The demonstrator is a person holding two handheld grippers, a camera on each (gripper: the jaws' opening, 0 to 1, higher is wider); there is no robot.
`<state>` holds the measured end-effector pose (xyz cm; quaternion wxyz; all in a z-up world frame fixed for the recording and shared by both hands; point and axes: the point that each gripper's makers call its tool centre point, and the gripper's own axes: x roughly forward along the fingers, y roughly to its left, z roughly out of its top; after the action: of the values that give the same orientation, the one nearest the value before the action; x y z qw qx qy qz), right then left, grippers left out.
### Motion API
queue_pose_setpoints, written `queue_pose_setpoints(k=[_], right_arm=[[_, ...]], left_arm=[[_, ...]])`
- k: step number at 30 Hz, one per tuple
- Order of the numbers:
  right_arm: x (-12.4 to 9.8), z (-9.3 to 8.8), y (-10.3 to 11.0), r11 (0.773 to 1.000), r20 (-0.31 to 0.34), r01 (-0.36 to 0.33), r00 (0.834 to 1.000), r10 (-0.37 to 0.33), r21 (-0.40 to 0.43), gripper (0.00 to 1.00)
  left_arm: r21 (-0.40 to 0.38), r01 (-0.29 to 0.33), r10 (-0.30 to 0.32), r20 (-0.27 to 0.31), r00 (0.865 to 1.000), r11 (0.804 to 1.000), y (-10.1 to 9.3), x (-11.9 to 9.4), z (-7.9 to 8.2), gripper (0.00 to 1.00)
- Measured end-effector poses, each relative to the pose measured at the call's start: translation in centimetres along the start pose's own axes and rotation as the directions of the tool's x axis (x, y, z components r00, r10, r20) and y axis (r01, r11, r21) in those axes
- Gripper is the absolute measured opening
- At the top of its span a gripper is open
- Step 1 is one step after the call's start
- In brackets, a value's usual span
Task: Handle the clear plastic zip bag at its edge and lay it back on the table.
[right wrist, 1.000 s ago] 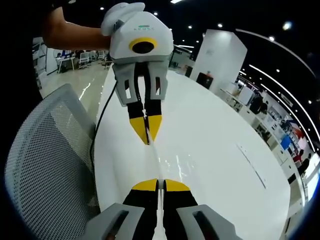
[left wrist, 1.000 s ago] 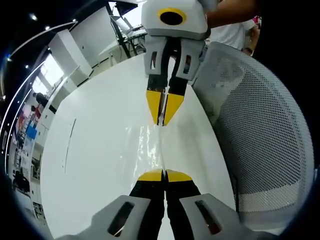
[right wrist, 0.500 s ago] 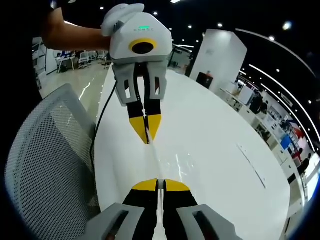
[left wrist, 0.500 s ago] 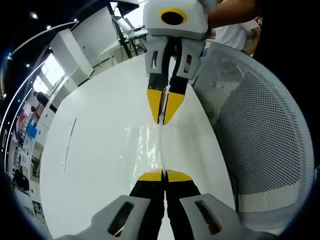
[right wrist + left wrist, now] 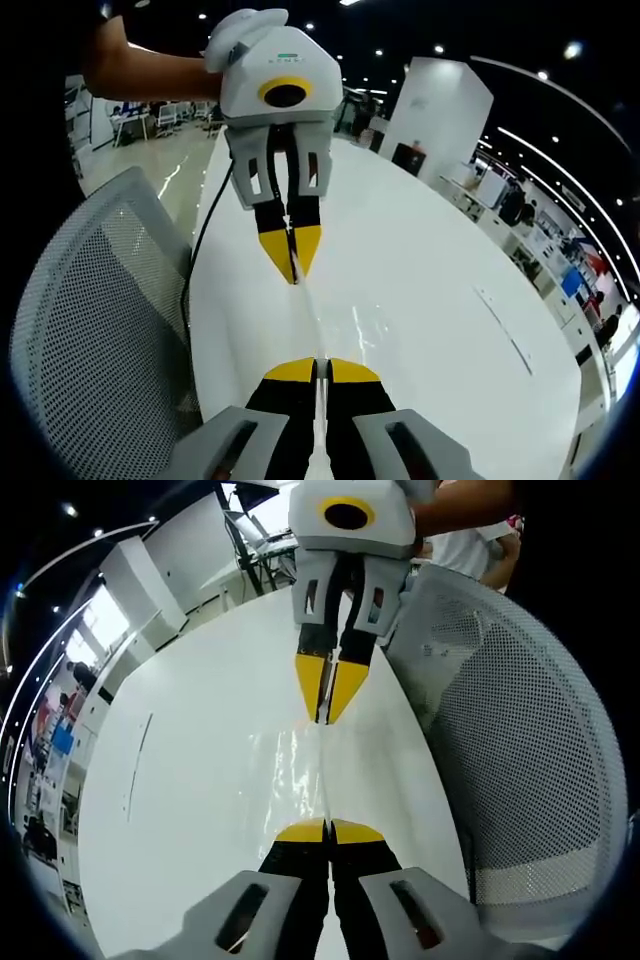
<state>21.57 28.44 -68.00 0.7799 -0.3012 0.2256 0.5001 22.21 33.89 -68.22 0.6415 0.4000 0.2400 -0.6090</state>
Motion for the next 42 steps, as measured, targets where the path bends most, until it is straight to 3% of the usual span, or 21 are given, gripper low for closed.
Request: queue_pose_setpoints(k=[42], right_arm=[[0.43, 0.08, -0.12, 1.000, 0.008, -0.025, 1.000, 0.025, -0.004, 0.00]], left_arm=[[-0.038, -0.015, 0.014, -0.016, 1.000, 0.999, 0.09, -0.29, -0.88, 0.00]])
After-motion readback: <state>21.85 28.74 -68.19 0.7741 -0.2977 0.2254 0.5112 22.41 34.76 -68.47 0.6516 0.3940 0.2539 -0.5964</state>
